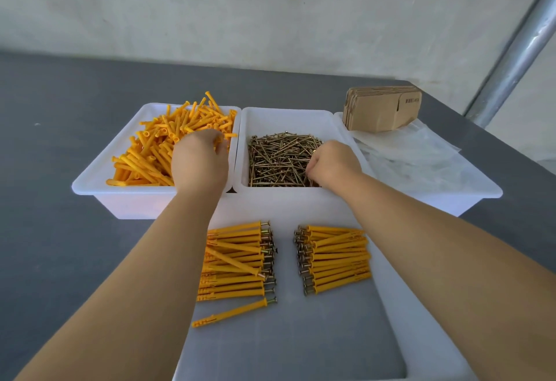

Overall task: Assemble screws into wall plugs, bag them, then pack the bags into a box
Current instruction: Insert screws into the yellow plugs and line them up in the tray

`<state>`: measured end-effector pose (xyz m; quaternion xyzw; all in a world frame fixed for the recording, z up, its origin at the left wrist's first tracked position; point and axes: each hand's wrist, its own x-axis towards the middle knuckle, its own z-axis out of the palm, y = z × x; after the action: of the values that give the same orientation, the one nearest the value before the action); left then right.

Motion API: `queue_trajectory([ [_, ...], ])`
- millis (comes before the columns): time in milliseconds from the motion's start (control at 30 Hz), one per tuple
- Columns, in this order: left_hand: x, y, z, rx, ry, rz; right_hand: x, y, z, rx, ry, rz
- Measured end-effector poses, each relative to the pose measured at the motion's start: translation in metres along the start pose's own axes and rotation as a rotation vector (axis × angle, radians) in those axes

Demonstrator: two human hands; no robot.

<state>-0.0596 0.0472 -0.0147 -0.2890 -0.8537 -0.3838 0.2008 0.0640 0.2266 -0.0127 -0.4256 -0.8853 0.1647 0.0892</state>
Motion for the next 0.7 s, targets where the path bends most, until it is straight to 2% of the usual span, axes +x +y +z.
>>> queue_trajectory([
  [67,-0.003,0.006,-0.001,-0.047,0.022,0.121,-0.003,0.006,0.0,0.071,0.136,-0.022],
  [133,-0.006,0.014,-0.005,-0.056,0.05,0.237,-0.008,0.008,-0.005,0.246,0.283,-0.057],
  [167,-0.008,0.02,-0.009,-0.075,0.062,0.289,-0.012,0.008,-0.009,0.396,0.319,-0.06],
  [233,-0.011,0.033,-0.016,-0.162,0.04,0.383,-0.02,0.006,-0.018,0.696,0.277,-0.064],
  [333,-0.021,0.049,-0.024,-0.345,-0.159,0.443,-0.04,0.0,-0.035,0.952,0.127,-0.096],
  [467,-0.036,0.058,-0.023,-0.486,-0.478,0.374,-0.072,-0.002,-0.045,1.219,0.159,-0.176],
  [533,-0.042,0.063,-0.021,-0.478,-0.587,0.341,-0.082,-0.001,-0.042,1.248,0.167,-0.236],
  [700,-0.044,0.064,-0.019,-0.509,-0.671,0.229,-0.095,0.007,-0.026,0.958,0.174,-0.375],
])
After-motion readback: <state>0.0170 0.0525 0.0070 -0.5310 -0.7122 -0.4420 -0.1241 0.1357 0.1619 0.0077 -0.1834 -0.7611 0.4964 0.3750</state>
